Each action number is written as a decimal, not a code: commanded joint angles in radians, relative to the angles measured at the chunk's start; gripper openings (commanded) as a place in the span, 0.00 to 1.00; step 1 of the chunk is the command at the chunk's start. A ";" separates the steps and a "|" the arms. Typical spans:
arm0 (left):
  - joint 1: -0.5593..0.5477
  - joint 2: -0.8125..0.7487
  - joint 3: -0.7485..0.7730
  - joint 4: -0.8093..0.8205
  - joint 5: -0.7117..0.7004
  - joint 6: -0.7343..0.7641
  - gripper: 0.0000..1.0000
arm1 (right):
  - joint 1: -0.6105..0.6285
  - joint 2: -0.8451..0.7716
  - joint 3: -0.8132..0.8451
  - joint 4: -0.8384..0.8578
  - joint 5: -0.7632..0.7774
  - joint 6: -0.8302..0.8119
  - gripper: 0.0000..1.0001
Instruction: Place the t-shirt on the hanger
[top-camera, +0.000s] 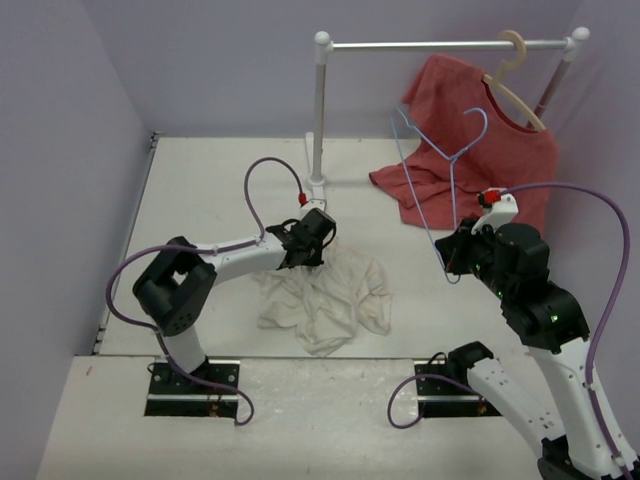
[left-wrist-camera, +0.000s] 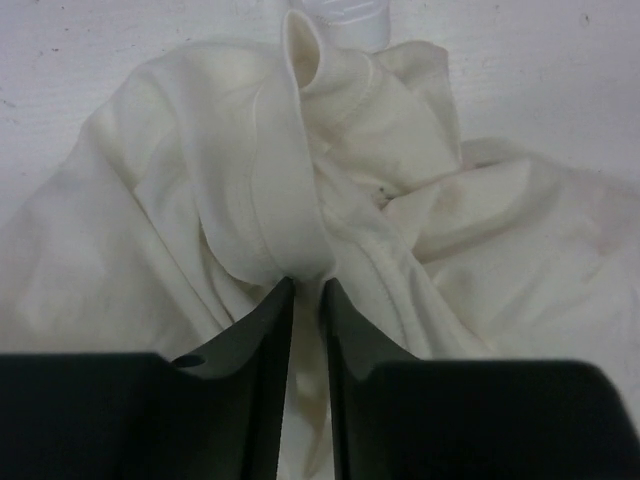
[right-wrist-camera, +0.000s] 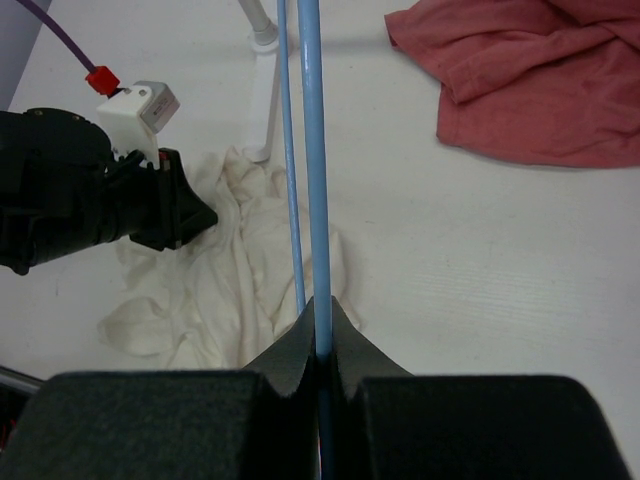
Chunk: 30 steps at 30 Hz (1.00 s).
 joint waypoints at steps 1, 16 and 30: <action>0.002 -0.011 0.024 -0.004 -0.050 -0.011 0.05 | -0.001 0.000 0.001 0.050 -0.017 -0.014 0.00; 0.000 -0.689 -0.199 -0.230 -0.201 -0.019 0.00 | 0.063 0.045 -0.016 0.028 -0.317 -0.025 0.00; -0.001 -0.783 -0.458 -0.132 0.029 -0.102 0.00 | 0.335 -0.070 -0.242 -0.057 -0.423 0.130 0.00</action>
